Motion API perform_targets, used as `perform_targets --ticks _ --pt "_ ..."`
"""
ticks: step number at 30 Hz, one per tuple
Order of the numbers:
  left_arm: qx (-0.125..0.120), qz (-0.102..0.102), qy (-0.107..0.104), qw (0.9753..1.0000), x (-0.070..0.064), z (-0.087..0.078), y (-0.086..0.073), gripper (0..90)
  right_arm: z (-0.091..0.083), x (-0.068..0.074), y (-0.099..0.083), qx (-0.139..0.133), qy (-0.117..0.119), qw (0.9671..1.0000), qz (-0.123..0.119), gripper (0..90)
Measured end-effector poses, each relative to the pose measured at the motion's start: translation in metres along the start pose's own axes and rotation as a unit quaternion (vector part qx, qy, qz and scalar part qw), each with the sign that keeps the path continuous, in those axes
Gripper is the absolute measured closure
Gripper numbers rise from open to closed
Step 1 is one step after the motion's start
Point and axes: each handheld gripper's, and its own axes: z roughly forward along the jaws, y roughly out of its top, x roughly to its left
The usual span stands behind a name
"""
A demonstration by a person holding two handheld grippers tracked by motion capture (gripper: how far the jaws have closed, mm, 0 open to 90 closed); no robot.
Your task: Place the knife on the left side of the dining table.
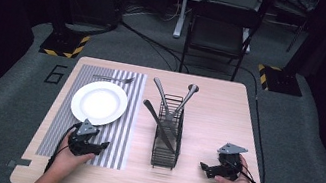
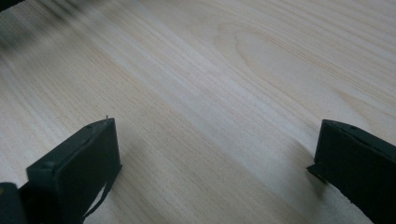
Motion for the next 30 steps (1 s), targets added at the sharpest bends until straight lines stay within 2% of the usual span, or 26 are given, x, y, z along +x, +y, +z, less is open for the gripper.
perform_targets --ticks 28,30 --pt "-0.001 0.001 0.002 1.0000 -0.0002 -0.0003 0.0001 32.4 0.0000 -0.0001 0.0001 0.000 0.000 1.0000 0.000 0.0" --pt "-0.001 -0.007 -0.004 1.0000 -0.0006 -0.0018 0.0007 35.3 0.0000 0.0000 0.0001 0.000 0.001 1.0000 0.000 0.0"
